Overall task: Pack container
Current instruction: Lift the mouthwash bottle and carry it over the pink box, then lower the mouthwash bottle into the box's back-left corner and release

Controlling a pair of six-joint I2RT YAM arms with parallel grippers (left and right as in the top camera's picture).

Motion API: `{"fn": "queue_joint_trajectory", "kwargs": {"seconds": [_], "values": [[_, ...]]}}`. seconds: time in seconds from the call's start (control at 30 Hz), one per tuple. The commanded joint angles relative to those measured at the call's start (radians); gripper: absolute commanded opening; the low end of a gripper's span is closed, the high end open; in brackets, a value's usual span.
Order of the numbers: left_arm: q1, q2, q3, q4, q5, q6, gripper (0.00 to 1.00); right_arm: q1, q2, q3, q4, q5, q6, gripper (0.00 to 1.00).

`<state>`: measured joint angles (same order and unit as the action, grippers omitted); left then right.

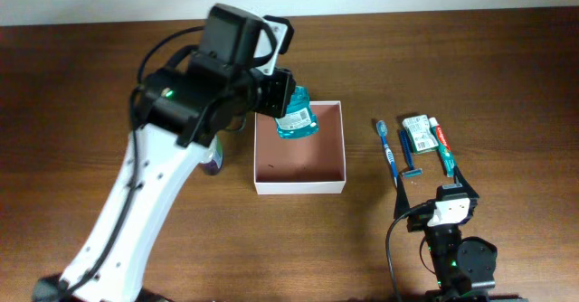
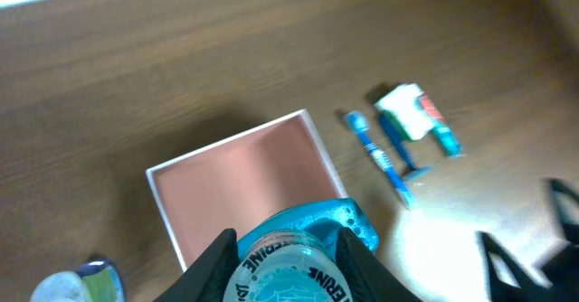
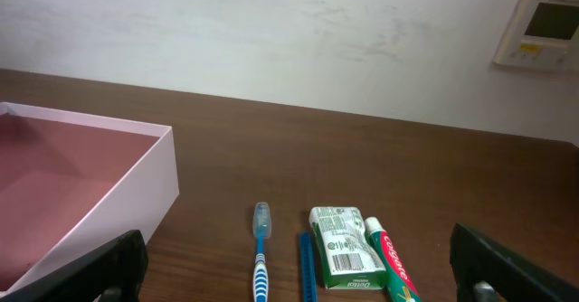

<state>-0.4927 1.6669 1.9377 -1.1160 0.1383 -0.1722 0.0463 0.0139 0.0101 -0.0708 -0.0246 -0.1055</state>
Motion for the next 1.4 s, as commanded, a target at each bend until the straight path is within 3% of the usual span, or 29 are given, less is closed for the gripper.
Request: {"fn": "queue_joint_trajectory", "kwargs": {"seconds": [0.0, 0.23, 0.47, 0.97, 1.37], "values": [[0.003, 0.035, 0.03, 0.029, -0.057, 0.018, 0.24, -0.008, -0.01, -0.005, -0.004, -0.006, 0.001, 0.98], [0.003, 0.106, 0.03, 0.069, -0.064, 0.071, 0.24, -0.008, -0.01, -0.005, -0.004, -0.006, 0.001, 0.98], [0.003, 0.148, 0.029, 0.069, -0.2, 0.072, 0.24, -0.008, -0.01, -0.005, -0.004, -0.006, 0.001, 0.98], [0.003, 0.208, 0.028, 0.114, -0.199, 0.077, 0.25, -0.008, -0.01, -0.005, -0.004, -0.006, 0.001, 0.98], [0.003, 0.259, 0.026, 0.13, -0.195, 0.216, 0.25, -0.008, -0.01, -0.005, -0.004, -0.006, 0.001, 0.98]]}}
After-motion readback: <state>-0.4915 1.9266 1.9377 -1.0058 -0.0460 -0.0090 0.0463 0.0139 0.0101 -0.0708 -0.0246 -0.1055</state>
